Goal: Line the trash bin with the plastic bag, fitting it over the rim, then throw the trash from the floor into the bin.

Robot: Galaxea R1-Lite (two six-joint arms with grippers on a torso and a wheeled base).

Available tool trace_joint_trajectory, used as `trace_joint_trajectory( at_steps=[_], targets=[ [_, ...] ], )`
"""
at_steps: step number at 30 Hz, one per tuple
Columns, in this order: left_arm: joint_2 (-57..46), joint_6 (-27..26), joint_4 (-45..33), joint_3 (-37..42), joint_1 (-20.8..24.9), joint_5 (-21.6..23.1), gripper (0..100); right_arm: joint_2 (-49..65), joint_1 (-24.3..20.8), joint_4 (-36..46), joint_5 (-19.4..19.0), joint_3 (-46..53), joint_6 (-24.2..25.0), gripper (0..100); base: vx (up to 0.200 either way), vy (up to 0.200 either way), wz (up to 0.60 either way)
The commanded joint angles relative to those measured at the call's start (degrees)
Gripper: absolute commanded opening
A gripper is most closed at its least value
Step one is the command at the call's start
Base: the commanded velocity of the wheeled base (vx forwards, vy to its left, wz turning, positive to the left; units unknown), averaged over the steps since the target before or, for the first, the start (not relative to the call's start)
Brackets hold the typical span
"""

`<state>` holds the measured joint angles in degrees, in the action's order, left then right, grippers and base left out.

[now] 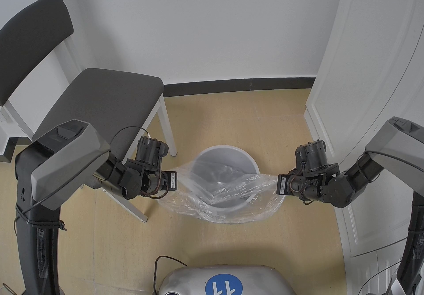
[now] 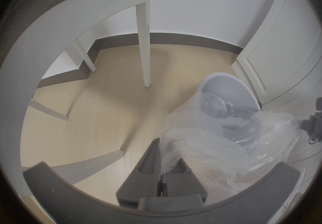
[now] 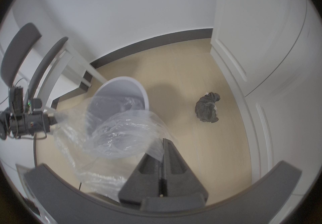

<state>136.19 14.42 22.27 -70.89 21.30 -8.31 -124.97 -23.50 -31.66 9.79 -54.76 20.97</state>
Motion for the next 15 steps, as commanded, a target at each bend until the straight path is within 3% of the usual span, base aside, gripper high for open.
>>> trace_joint_trajectory(
  at_steps=[1,6,10,15],
  targets=[
    [3.29,1.05,0.40,-2.68,0.06,-1.35,0,-4.59,-0.05,-1.30,1.02,-2.72,1.97,0,0.000,0.000,0.00],
    [6.19,6.32,6.12,-7.25,0.76,-5.05,0,-7.05,-0.14,-10.00,1.11,-2.81,3.64,0,0.000,0.000,0.00],
    [7.33,6.58,9.90,-8.13,1.12,-6.45,0,-8.63,-0.14,-16.33,1.11,-2.28,3.64,0,0.000,0.000,0.00],
    [9.09,6.50,12.71,-8.21,1.20,-6.63,0,-9.77,-0.05,-18.44,1.29,-2.11,3.64,0,0.000,0.000,0.00]
  ],
)
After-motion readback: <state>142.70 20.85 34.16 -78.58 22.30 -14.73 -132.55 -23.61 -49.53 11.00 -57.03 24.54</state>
